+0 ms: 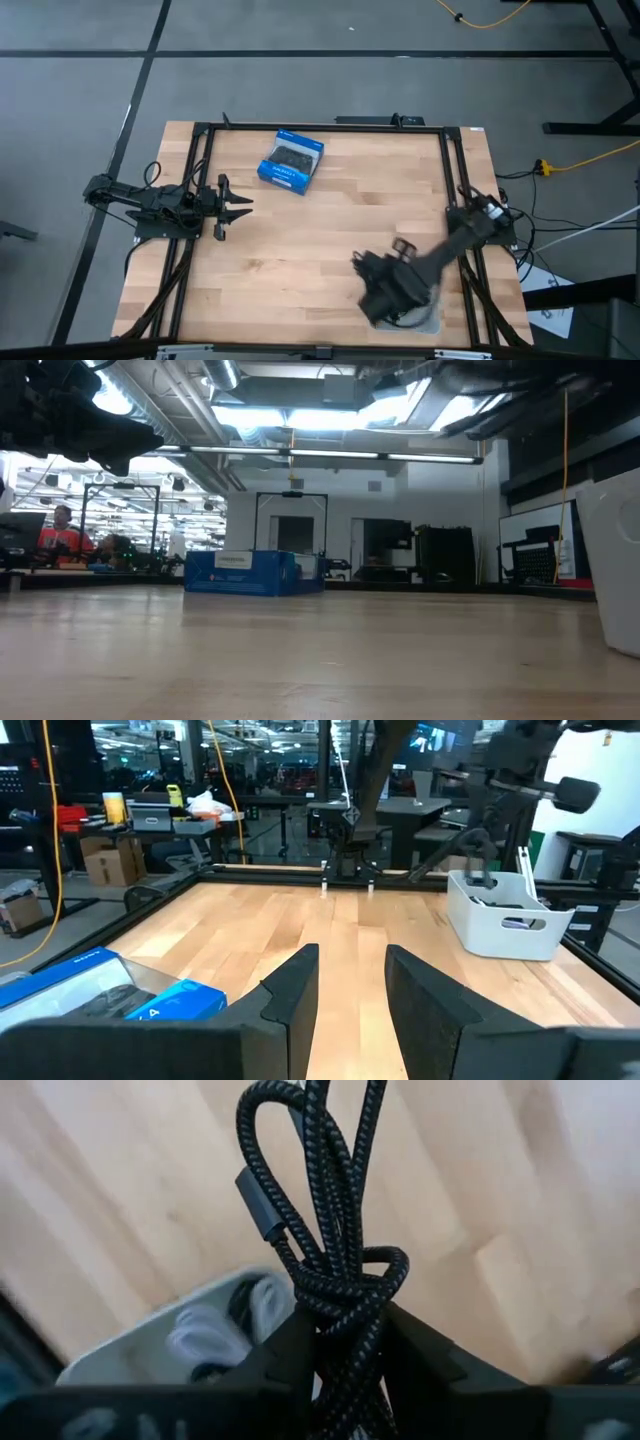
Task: Pick and place USB-C Cables
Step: Put the black charger cable into the white bin
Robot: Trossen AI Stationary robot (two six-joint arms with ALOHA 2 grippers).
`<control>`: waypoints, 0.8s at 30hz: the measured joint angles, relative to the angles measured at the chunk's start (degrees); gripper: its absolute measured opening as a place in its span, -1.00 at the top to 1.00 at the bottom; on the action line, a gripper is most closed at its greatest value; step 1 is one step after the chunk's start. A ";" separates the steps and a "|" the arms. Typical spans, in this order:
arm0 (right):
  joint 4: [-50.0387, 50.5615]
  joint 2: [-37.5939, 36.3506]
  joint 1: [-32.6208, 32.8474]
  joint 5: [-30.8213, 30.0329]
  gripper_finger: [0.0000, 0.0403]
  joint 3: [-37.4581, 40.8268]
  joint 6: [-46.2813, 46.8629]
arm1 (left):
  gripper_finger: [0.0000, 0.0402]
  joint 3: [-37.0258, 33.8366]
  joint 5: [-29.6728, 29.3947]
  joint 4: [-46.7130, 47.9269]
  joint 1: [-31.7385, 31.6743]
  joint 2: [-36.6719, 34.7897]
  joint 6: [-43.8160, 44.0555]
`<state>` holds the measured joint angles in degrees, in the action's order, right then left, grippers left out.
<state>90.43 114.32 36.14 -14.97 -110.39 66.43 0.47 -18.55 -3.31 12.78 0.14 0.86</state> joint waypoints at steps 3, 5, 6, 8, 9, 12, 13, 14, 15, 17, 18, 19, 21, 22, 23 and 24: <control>-0.15 -1.35 5.04 -1.44 0.54 2.52 8.56 | 0.45 0.00 0.01 0.00 0.00 0.01 0.00; -0.57 -2.02 8.00 -1.83 0.54 4.21 13.51 | 0.45 0.00 0.01 0.00 0.00 0.02 0.00; -0.53 -2.27 9.18 -1.92 0.54 5.31 14.63 | 0.45 0.00 0.01 0.00 0.00 0.00 0.02; -0.31 -2.38 11.29 -1.72 0.54 7.58 18.53 | 0.45 0.00 0.02 0.00 0.00 0.01 0.00; -0.51 -2.40 12.10 -1.42 0.54 9.06 20.65 | 0.45 0.00 0.02 0.00 0.00 0.02 0.00; -0.50 -2.46 14.06 0.93 0.54 13.22 26.16 | 0.45 0.00 0.02 0.00 0.00 0.02 0.00; -0.95 -2.50 14.65 1.37 0.54 14.50 27.65 | 0.45 0.00 0.02 0.00 0.00 0.02 0.01; -1.64 -2.51 15.26 1.43 0.54 15.45 28.79 | 0.45 0.00 0.02 0.00 0.00 0.01 0.00; -2.66 -2.51 15.79 1.54 0.54 16.18 29.58 | 0.45 0.00 0.02 0.00 0.00 0.02 0.01; -5.04 -2.51 16.61 1.57 0.54 17.13 30.77 | 0.45 0.00 0.02 0.00 0.00 0.00 0.00; -6.06 -2.51 16.96 1.58 0.54 17.44 30.84 | 0.45 0.00 0.02 0.00 0.00 0.02 0.02; -7.18 -2.51 17.29 1.50 0.54 17.64 30.86 | 0.45 0.00 0.02 0.00 0.00 0.02 0.00; -8.79 -2.53 17.83 1.41 0.54 17.82 30.85 | 0.45 0.00 0.02 0.01 0.00 0.01 0.00; -8.91 -2.52 18.00 0.82 0.54 17.84 30.84 | 0.45 0.00 0.02 0.01 0.00 0.01 0.00; -9.00 -2.53 18.19 -0.53 0.54 17.84 30.85 | 0.45 0.00 0.02 0.00 0.00 0.02 0.00; -9.31 -2.53 18.26 -2.02 0.54 17.84 30.85 | 0.45 0.00 0.02 0.00 0.00 0.02 0.00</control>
<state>81.13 111.79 54.40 -16.98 -92.55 97.28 0.47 -18.52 -3.31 12.78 0.16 0.86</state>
